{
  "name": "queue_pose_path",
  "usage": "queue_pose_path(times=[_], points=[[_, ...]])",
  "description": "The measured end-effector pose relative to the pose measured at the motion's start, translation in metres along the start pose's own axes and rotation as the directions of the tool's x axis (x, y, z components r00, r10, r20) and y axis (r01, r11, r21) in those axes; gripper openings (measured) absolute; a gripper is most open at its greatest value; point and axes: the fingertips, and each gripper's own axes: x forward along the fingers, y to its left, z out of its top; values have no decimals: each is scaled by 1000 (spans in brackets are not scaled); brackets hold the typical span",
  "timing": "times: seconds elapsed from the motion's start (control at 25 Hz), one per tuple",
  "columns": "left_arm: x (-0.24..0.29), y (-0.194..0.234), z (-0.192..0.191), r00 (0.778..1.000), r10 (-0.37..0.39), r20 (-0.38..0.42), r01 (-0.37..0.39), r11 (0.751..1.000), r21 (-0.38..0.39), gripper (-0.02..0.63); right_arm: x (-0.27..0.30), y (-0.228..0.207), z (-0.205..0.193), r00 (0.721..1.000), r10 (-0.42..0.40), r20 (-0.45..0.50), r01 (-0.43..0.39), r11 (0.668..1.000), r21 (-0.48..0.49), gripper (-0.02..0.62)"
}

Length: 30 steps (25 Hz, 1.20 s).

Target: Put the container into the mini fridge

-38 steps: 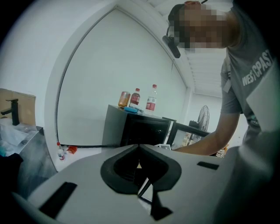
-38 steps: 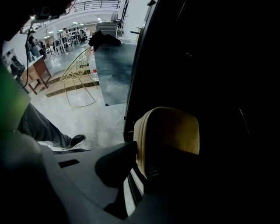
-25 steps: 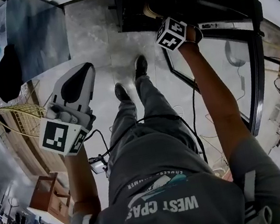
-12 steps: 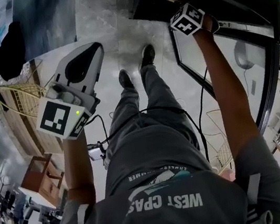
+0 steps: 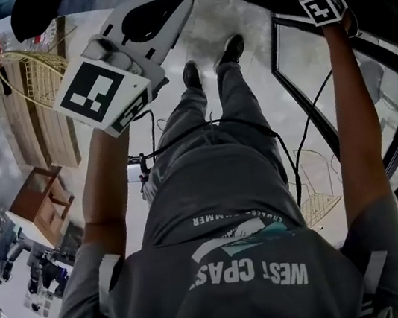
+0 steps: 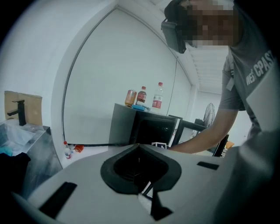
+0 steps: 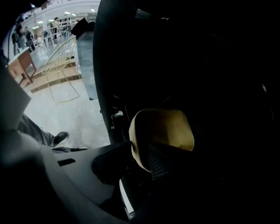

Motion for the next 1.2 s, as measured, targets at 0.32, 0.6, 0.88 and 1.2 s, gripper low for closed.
queue_pose_path(times=[0.32, 0.6, 0.88, 1.2], points=[[-24, 2, 9, 1000, 8, 8, -8, 999, 35, 17, -37, -3, 12, 998, -34, 48, 34, 999, 18, 133], [-57, -5, 16, 999, 1, 38, -3, 998, 65, 17, -98, 10, 23, 992, -55, 117, 42, 993, 107, 117], [-89, -21, 40, 996, -31, 83, 22, 994, 106, 17, -201, 21, 52, 963, -111, 246, 68, 982, 179, 57], [-125, -36, 69, 988, -75, 134, 52, 986, 161, 17, -326, 42, 91, 882, -158, 444, 12, 949, 314, 34]])
